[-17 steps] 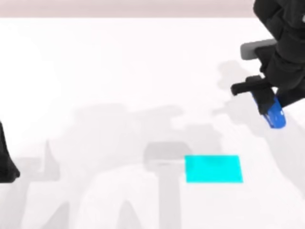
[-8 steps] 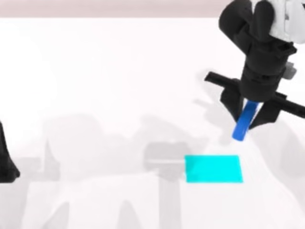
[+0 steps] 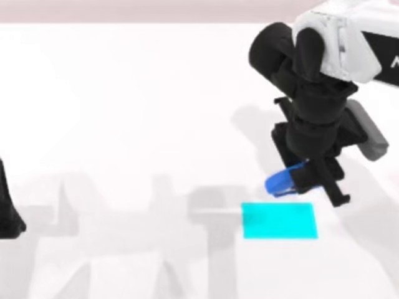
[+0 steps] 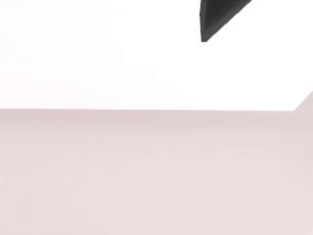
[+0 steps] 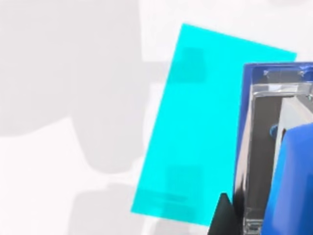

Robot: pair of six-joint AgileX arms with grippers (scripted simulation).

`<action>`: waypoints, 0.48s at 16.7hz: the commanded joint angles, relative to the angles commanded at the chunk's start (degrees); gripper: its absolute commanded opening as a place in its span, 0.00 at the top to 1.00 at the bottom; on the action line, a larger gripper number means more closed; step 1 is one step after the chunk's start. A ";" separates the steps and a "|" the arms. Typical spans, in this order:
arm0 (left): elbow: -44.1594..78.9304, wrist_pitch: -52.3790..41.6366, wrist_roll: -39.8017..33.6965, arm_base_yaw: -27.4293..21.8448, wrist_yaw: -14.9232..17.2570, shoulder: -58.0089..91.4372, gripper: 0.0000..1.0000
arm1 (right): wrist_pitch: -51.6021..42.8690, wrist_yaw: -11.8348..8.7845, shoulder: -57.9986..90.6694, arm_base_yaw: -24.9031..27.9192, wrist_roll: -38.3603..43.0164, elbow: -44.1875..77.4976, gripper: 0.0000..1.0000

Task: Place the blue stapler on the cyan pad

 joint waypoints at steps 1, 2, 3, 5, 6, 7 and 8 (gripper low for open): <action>0.00 0.00 0.00 0.00 0.00 0.00 0.00 | 0.34 0.06 -0.64 0.68 4.46 -0.39 1.00; 0.00 0.00 0.00 0.00 0.00 0.00 0.00 | 0.75 0.13 -1.36 1.27 8.32 -0.80 1.00; 0.00 0.00 0.00 0.00 0.00 0.00 0.00 | 1.17 0.20 -2.09 1.76 11.57 -1.20 1.00; 0.00 0.00 0.00 0.00 0.00 0.00 0.00 | 1.91 0.32 -3.31 2.48 16.24 -1.84 1.00; 0.00 0.00 0.00 0.00 0.00 0.00 0.00 | 2.15 0.36 -3.71 2.70 17.65 -2.03 1.00; 0.00 0.00 0.00 0.00 0.00 0.00 0.00 | 2.29 0.39 -3.94 2.83 18.45 -2.13 1.00; 0.00 0.00 0.00 0.00 0.00 0.00 0.00 | 2.33 0.40 -4.01 2.87 18.68 -2.16 1.00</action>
